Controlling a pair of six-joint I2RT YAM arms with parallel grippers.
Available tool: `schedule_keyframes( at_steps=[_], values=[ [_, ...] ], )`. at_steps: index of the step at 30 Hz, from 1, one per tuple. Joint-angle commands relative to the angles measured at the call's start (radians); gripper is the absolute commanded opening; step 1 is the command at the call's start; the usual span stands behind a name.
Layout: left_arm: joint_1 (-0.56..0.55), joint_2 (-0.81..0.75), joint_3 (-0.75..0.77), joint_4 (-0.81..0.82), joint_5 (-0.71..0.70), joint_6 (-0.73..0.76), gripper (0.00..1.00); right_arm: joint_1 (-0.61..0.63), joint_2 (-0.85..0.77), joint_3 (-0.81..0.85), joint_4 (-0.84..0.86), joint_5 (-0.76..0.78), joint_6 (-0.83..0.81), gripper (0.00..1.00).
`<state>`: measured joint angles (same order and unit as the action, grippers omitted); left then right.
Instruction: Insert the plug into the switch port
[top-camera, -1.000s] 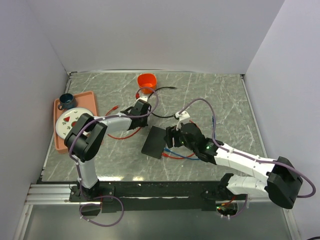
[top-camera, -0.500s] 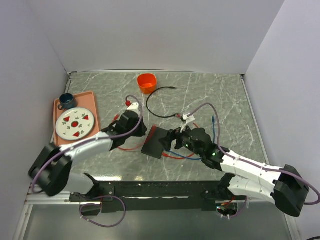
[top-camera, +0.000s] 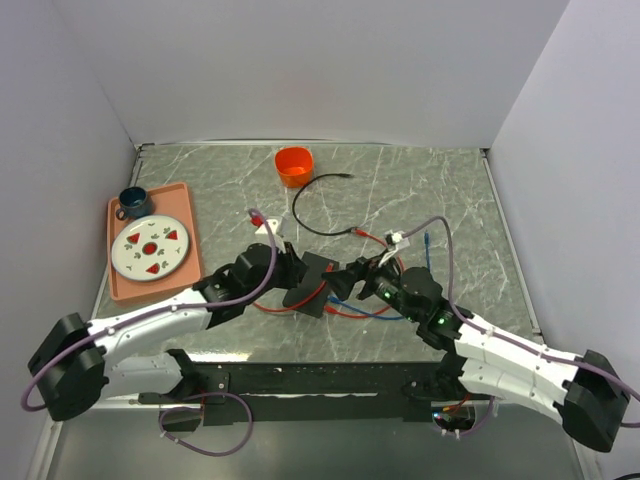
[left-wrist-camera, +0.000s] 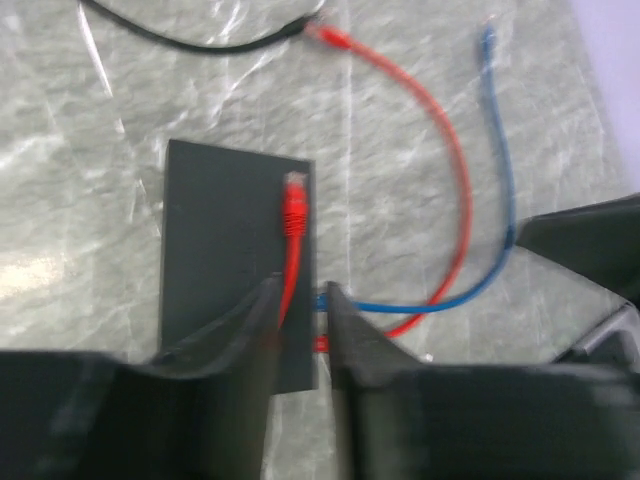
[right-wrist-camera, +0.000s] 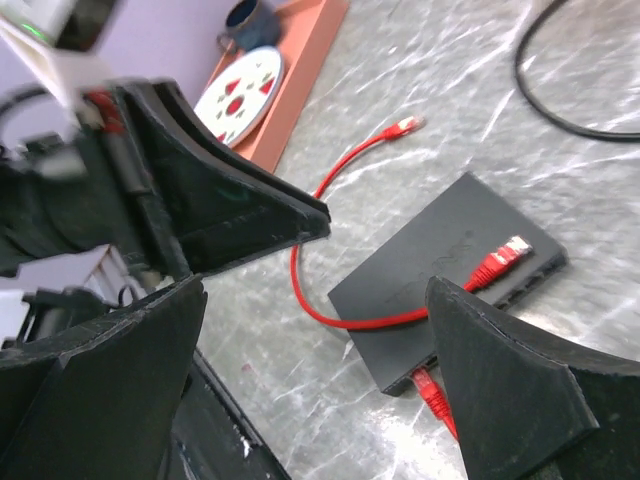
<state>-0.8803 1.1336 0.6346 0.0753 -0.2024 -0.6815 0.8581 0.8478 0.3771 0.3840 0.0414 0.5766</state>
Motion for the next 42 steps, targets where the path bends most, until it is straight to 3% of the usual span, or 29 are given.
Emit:
schedule_keyframes(
  at_steps=[1, 8, 13, 25, 33, 36, 42],
  values=[
    [-0.002, 0.103, 0.092, -0.031, -0.045, 0.077, 0.37, -0.007, -0.125, -0.032, -0.088, 0.147, 0.037, 0.99],
    [0.004, 0.380, 0.235, -0.017, -0.009, 0.149, 0.61, -0.019, -0.345, -0.101, -0.278, 0.268, 0.069, 0.99],
    [0.006, 0.561, 0.367, -0.042, -0.006, 0.203, 0.62, -0.024, -0.385, -0.096, -0.362, 0.276, 0.068, 0.99],
    [-0.005, 0.641, 0.396, -0.034, 0.018, 0.238, 0.46, -0.034, -0.414, -0.098, -0.401, 0.295, 0.063, 0.99],
    [-0.046, 0.681, 0.410, -0.035, 0.023, 0.292, 0.19, -0.037, -0.394, -0.092, -0.402, 0.279, 0.062, 0.99],
    [-0.049, 0.663, 0.404, -0.025, 0.021, 0.289, 0.01, -0.037, -0.392, -0.092, -0.405, 0.273, 0.060, 0.99],
    [-0.048, 0.484, 0.350, 0.018, 0.034, 0.280, 0.01, -0.037, -0.382, -0.098, -0.343, 0.192, 0.011, 0.99]
  ],
)
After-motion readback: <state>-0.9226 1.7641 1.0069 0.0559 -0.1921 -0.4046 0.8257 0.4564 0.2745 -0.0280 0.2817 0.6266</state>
